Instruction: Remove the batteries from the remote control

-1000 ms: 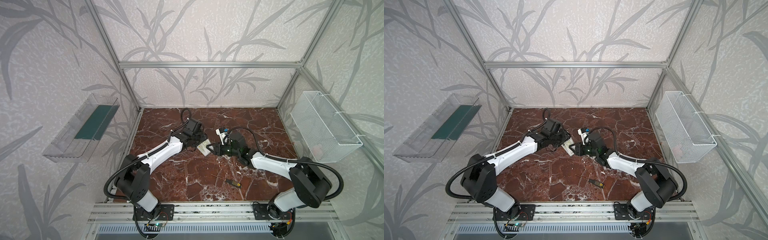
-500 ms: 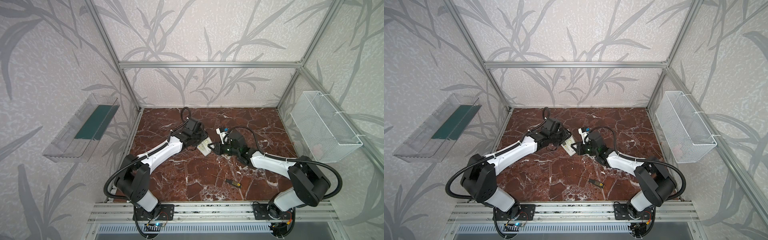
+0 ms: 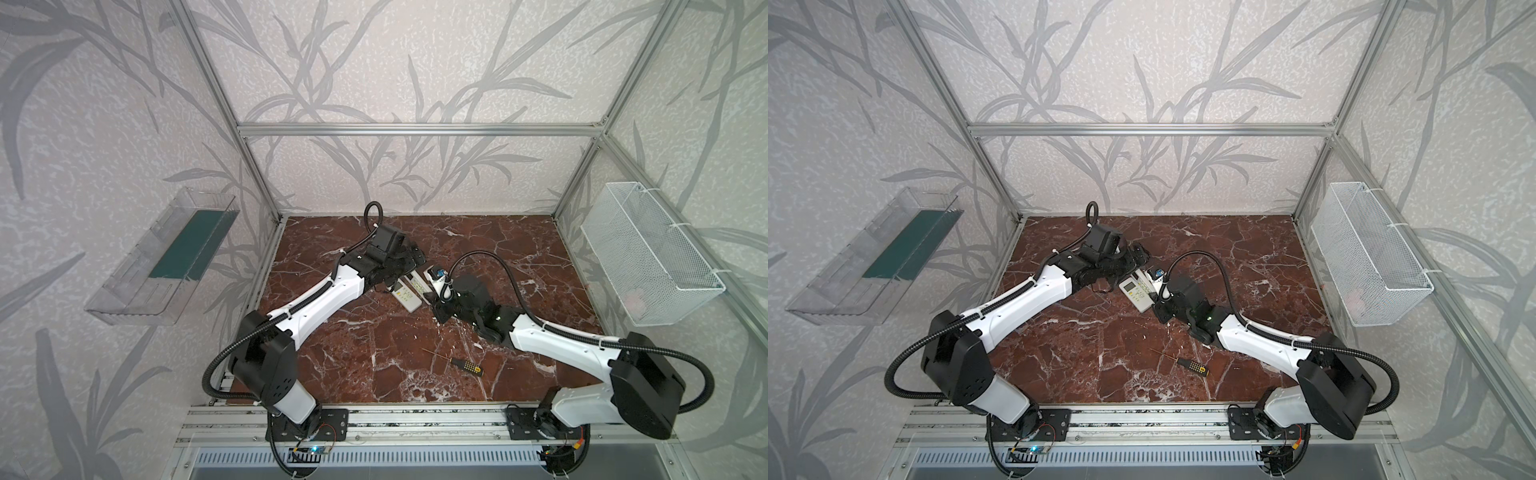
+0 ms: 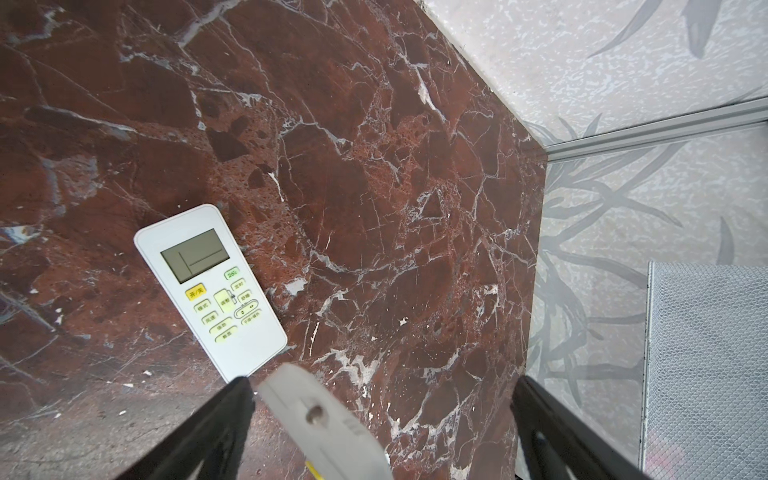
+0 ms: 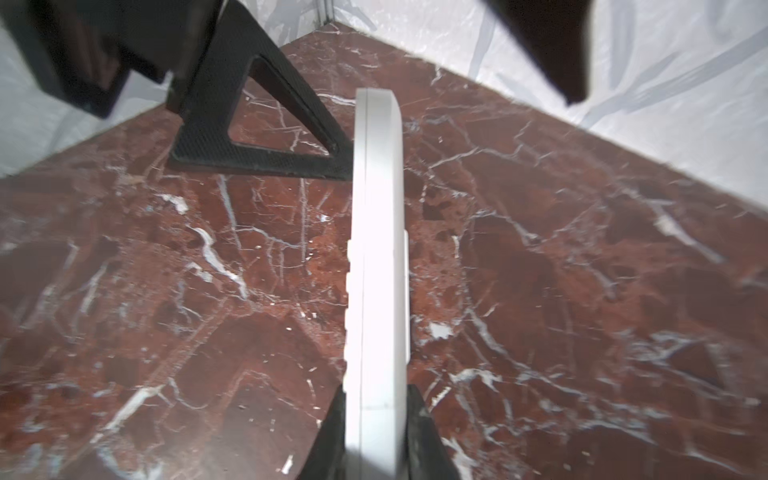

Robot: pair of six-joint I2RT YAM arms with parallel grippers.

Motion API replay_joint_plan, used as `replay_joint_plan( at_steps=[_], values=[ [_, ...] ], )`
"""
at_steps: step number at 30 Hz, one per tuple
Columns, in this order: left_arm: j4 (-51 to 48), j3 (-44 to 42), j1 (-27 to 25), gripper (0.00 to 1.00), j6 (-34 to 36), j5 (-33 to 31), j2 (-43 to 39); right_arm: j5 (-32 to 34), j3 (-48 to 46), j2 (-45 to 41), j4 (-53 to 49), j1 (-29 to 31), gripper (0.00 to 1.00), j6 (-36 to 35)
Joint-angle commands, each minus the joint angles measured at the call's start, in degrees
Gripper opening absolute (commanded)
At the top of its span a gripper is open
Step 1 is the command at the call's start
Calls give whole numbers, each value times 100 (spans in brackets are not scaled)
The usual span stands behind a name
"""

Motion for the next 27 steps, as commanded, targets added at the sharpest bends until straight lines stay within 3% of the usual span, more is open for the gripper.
replay_joint_plan(
  at_steps=[1,10,14,19,27],
  values=[
    [-302,70,-19,95,32,115,-33,1432,-220,-145,535,262,7,-1332],
    [-230,45,-27,84,-75,344,-143,3085,-388,350,2022,708,6,-3022],
    [-176,24,-49,78,-92,347,-94,3189,-266,485,2176,753,6,-3199],
    [-146,51,-58,58,-92,239,24,3253,-205,585,2356,863,6,-3432],
    [104,35,-57,46,-222,176,135,3291,-144,627,2316,982,6,-3460]
  ],
)
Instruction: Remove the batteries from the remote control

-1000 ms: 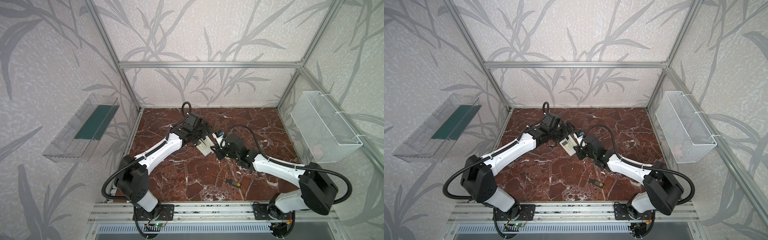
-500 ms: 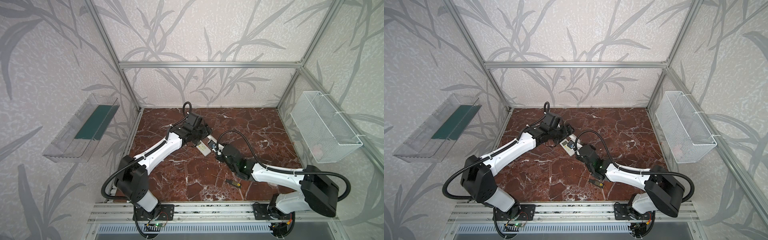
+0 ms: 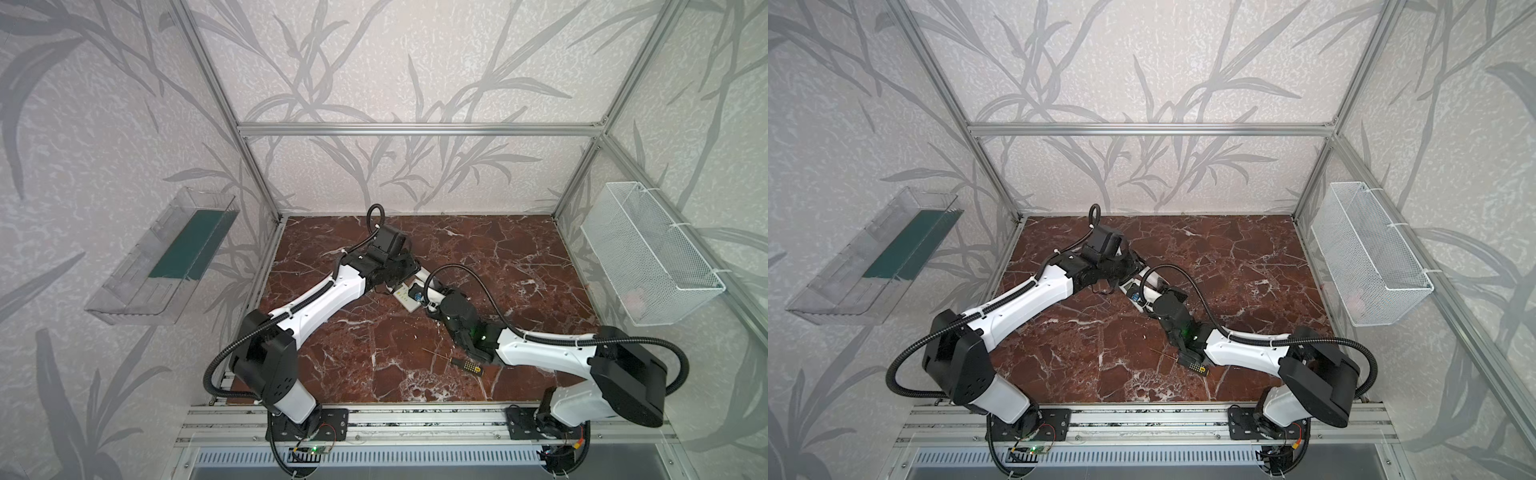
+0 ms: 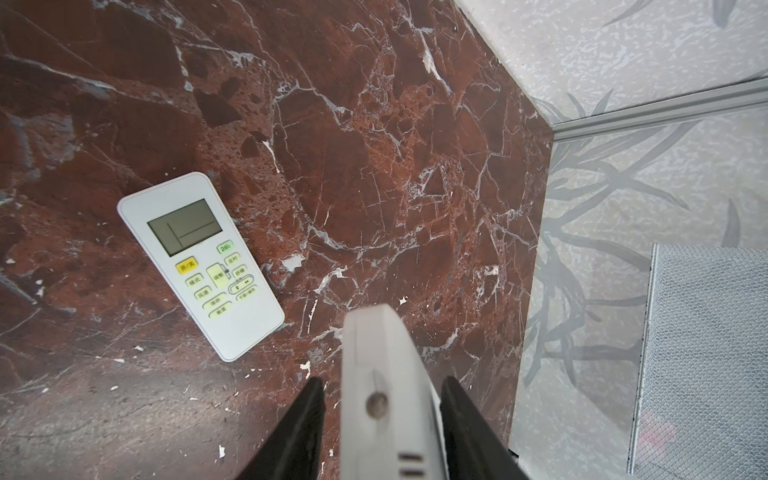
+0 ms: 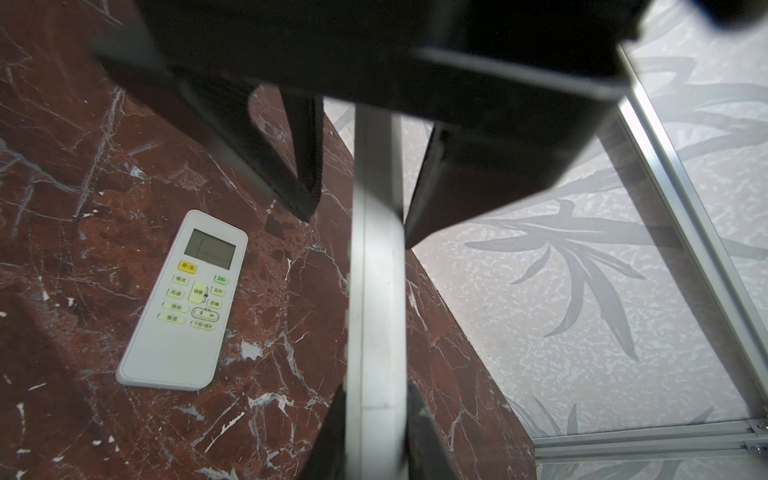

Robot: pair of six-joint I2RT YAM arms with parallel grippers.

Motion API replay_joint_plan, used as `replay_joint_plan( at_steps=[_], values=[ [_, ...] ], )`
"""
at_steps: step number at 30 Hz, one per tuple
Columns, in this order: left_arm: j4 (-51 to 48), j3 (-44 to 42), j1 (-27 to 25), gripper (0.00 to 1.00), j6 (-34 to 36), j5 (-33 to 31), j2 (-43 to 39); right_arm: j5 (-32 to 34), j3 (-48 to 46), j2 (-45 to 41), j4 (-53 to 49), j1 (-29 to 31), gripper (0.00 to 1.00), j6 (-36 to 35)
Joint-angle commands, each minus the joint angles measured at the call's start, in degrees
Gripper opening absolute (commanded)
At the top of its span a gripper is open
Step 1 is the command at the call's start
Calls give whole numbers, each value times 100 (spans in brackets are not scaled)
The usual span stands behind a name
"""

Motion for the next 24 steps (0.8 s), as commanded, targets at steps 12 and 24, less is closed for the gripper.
replay_joint_plan(
  at_steps=[12,24],
  values=[
    [313,20,-11,1,-257,-120,118,492,355,284,505,333,8,-276],
    [1109,-645,168,0,-226,-227,-165,333,202,-404,-709,352,75,963]
  ],
)
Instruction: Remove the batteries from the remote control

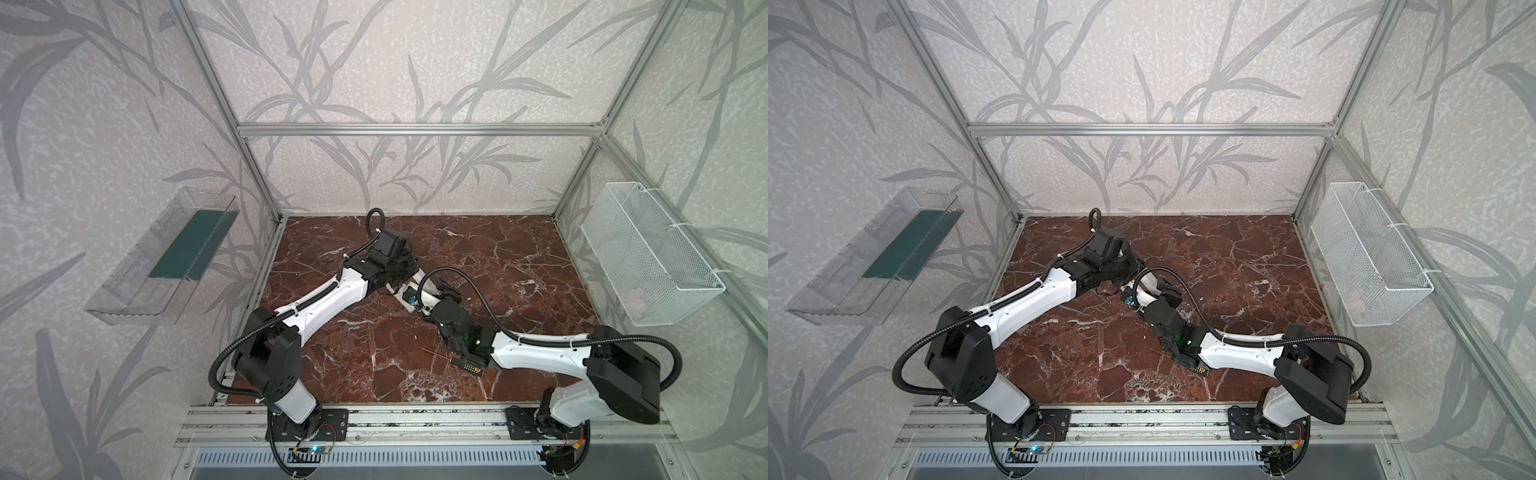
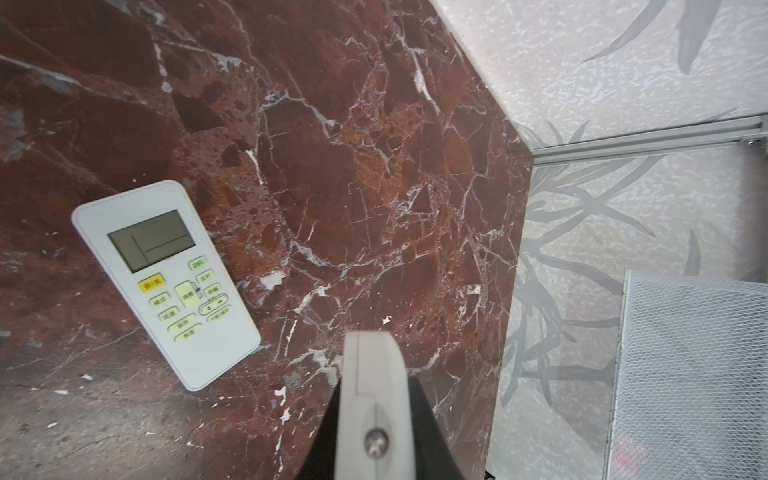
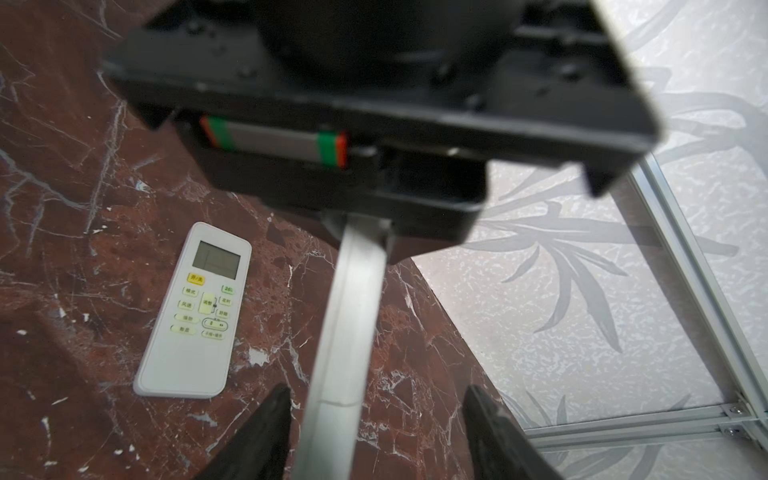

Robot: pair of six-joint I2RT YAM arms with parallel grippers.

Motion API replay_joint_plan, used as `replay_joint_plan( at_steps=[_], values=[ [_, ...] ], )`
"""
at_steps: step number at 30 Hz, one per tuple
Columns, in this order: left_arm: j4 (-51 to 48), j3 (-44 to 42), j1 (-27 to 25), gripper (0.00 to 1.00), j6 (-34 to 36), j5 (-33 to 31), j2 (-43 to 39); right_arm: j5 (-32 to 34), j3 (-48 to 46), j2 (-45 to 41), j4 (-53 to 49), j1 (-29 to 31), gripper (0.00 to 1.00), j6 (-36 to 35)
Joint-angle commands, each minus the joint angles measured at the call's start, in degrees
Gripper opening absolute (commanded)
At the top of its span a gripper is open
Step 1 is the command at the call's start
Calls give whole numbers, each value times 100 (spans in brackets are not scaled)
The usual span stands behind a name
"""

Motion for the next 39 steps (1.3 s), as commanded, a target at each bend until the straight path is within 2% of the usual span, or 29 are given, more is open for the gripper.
replay_joint_plan(
  at_steps=[1,5,8,10,12,14,18,20,23,24,29,39],
  values=[
    [441,-265,129,0,204,-155,-293,-257,54,-530,-796,-19,77,848],
    [1329,-748,265,0,395,9,-531,-1037,125,-1109,-2061,-314,80,1938],
    [2103,-1162,370,0,518,115,-768,-2107,286,-1554,-3039,-770,80,3065],
    [2499,-1309,416,0,674,304,-884,-3026,421,-1751,-3635,-1279,81,3832],
    [2744,-1369,431,0,857,465,-967,-3674,544,-1829,-3982,-1685,80,4396],
    [2968,-1433,421,0,965,569,-1030,-4180,632,-1898,-4124,-1949,79,4787],
    [3854,-1771,404,0,907,631,-1147,-4738,772,-1968,-4156,-2305,77,5702],
    [4250,-1942,375,0,944,613,-1179,-5392,788,-1939,-3951,-2547,77,6213],
    [4840,-2179,323,0,1108,636,-1240,-5696,727,-1954,-3588,-2732,75,6826],
    [5001,-2265,290,0,1186,613,-1267,-5760,726,-1946,-3487,-2760,70,7035],
    [5572,-2530,178,0,1315,560,-1361,-5887,597,-1945,-2814,-2786,65,7571],
    [7198,-2963,89,0,470,342,-1236,-5868,216,-1828,-1824,-2830,67,8542]
  ],
)
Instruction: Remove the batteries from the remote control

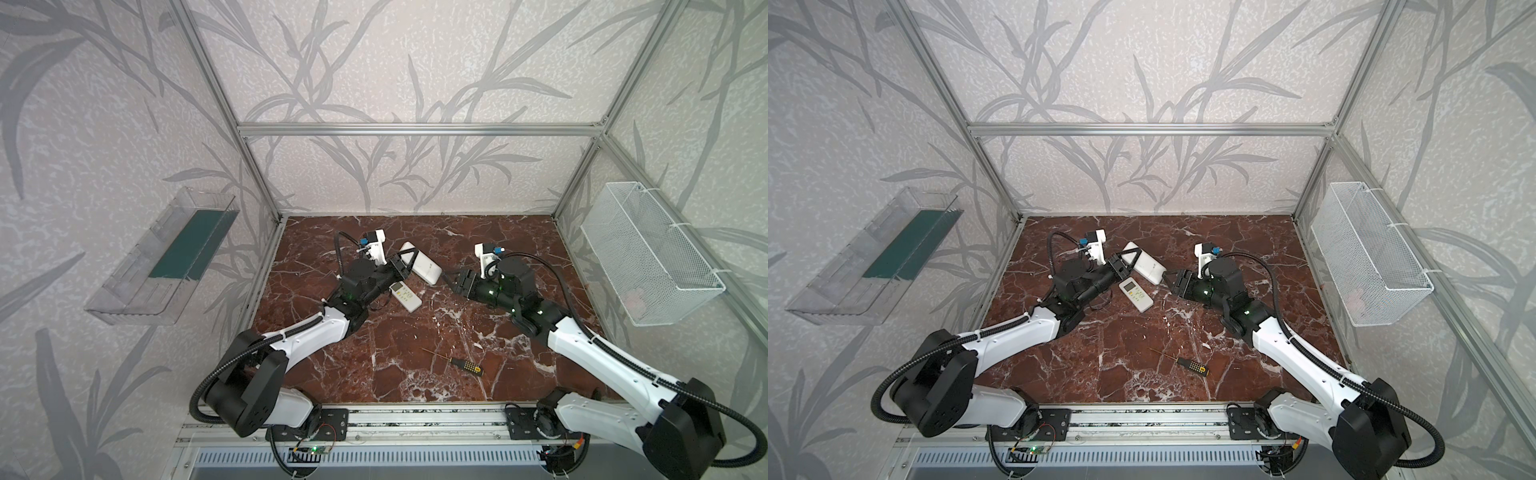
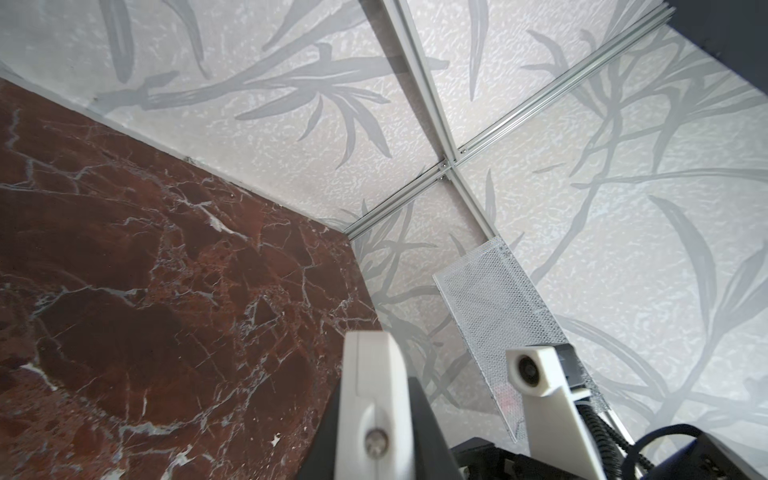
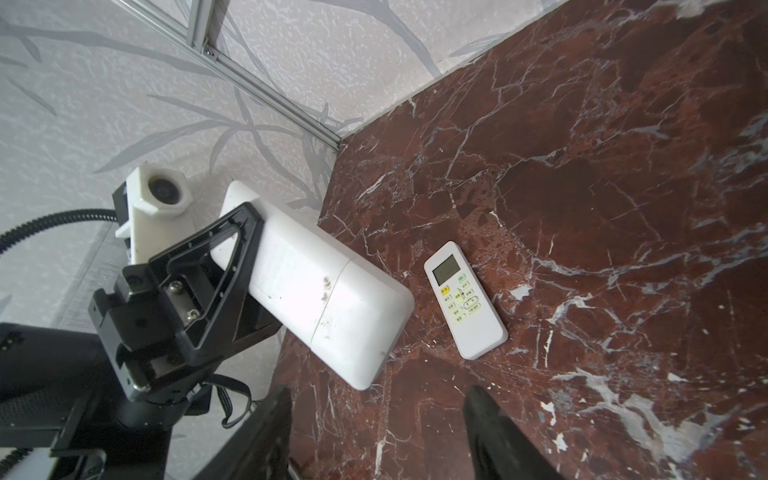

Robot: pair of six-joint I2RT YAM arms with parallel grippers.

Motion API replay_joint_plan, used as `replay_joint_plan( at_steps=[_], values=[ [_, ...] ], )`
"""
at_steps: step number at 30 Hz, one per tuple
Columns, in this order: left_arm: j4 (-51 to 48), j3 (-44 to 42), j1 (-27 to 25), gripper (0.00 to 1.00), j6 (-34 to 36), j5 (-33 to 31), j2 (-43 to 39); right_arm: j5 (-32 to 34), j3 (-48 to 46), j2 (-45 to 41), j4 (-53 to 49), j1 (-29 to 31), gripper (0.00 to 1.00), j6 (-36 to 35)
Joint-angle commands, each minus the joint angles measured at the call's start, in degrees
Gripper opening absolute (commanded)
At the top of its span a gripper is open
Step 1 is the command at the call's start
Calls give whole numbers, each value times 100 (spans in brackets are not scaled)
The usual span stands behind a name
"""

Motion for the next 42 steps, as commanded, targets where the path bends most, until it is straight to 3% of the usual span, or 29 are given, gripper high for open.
replay_joint_plan(
  at_steps=[1,15,29,42],
  values=[
    [975,-6,-29,0,-353,-55,-35,-127,-102,75,640,-44,68,420],
    [1203,3,-98,0,-563,-3,136,-466,77,660,1630,-41,63,415],
    [1284,-6,-96,0,-639,14,217,-850,174,1045,2362,-40,46,476],
    [1260,-67,-96,0,-543,-85,55,-705,109,786,1992,-33,31,108]
  ],
)
